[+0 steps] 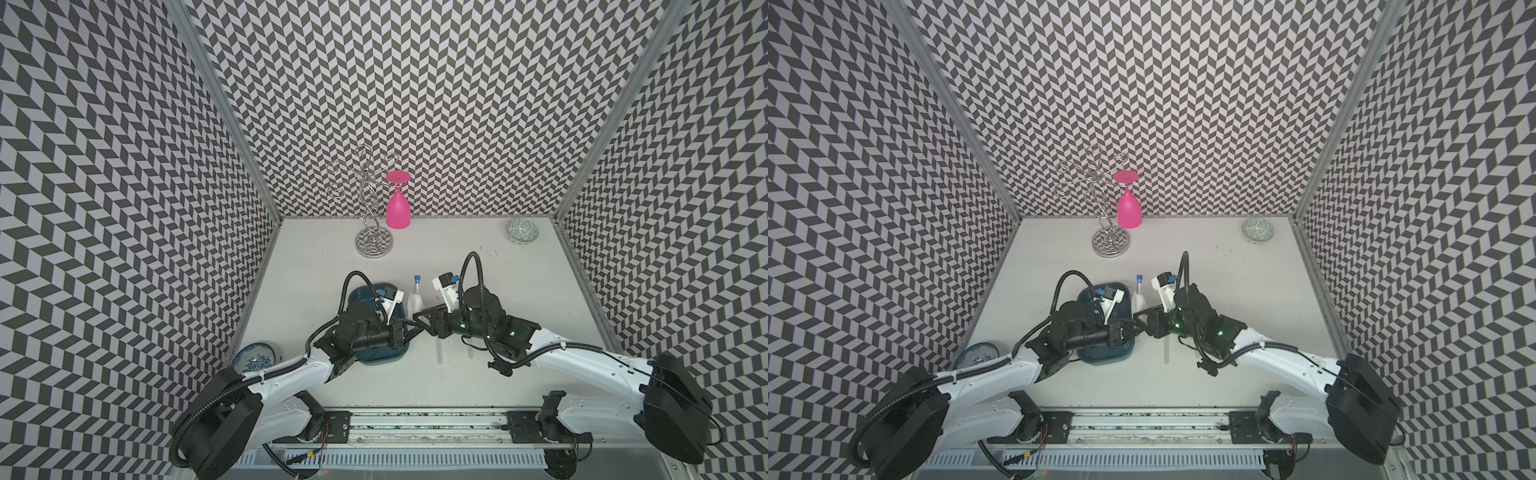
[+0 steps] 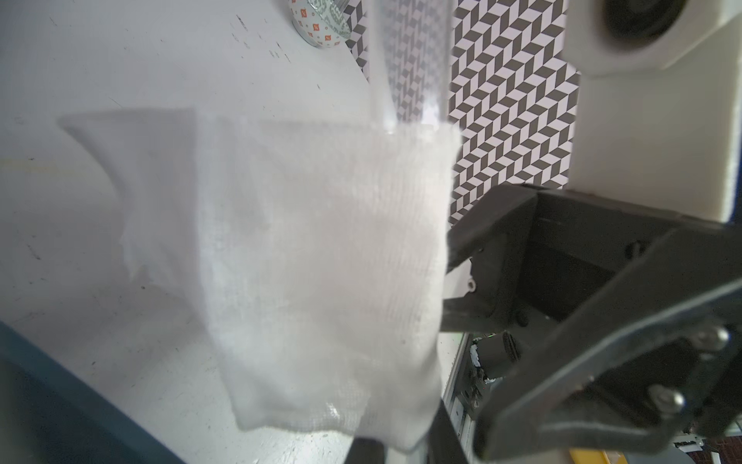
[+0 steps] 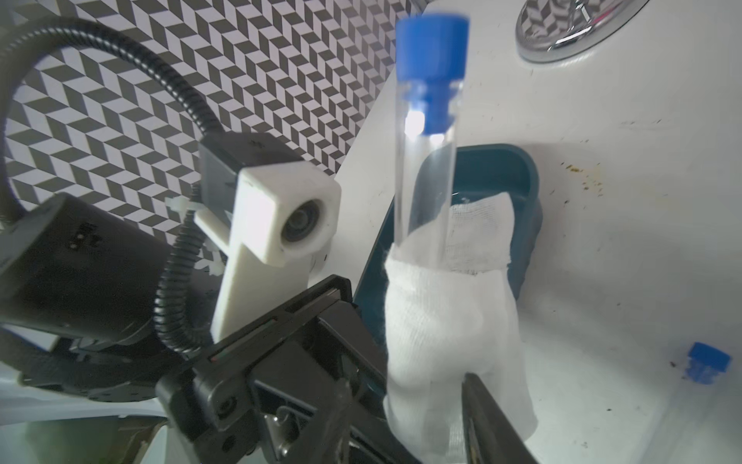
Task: Wipe the exteriors of test tubes
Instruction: Wipe the dirt from the test tube.
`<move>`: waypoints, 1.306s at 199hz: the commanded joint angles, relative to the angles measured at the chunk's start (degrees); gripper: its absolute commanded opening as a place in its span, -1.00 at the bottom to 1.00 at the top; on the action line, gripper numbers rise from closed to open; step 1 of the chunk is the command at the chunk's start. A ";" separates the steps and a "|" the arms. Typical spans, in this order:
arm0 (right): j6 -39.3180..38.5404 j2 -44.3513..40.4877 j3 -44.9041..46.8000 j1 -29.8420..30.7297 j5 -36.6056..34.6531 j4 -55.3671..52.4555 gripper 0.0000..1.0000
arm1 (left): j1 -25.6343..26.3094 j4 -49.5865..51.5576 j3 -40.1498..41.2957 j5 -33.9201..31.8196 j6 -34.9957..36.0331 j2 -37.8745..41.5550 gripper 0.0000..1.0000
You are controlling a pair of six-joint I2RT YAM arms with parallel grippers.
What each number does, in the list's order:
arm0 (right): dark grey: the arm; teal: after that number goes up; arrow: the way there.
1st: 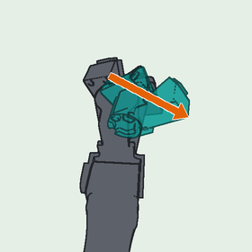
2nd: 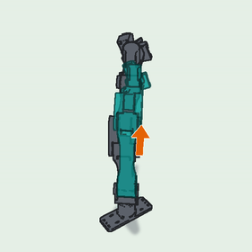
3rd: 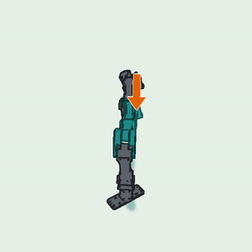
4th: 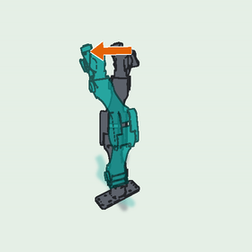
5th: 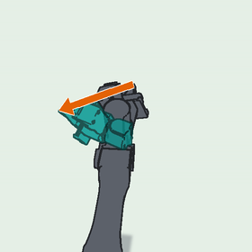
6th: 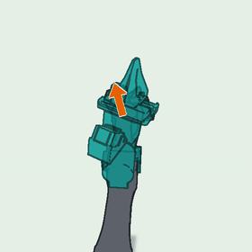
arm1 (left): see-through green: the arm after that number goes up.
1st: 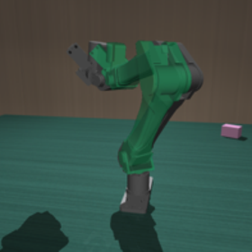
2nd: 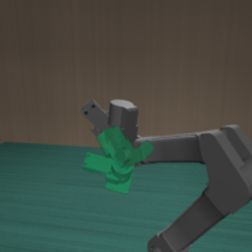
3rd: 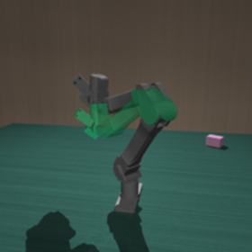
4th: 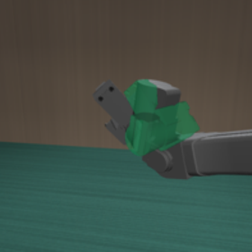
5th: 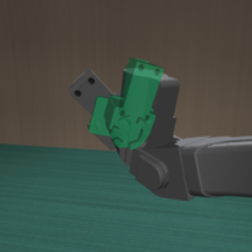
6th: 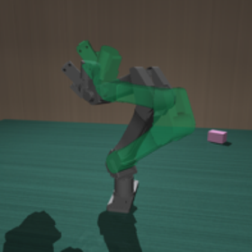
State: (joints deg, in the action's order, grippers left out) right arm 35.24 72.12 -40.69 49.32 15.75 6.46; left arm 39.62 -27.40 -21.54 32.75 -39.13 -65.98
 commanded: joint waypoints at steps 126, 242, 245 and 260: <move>-5.20 9.84 -10.38 -6.69 2.86 10.18 -0.57 | 0.09 -0.96 -0.52 0.35 -0.33 1.64 -0.69; -2.81 8.05 -3.38 -4.25 5.01 10.86 -0.55 | -0.06 -1.39 -0.10 -0.12 -0.64 1.87 -0.69; -2.69 7.73 -3.02 -4.05 4.80 10.78 -0.55 | -0.14 -1.43 -0.13 -0.07 -0.61 1.82 -0.69; -1.86 6.79 -1.31 -2.98 4.02 10.75 -0.55 | -0.23 -1.52 -0.09 -0.06 -0.59 1.64 -0.69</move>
State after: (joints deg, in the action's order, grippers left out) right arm 32.01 81.41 -44.99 44.91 21.50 16.62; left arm 39.40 -27.22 -21.67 31.83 -40.05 -64.84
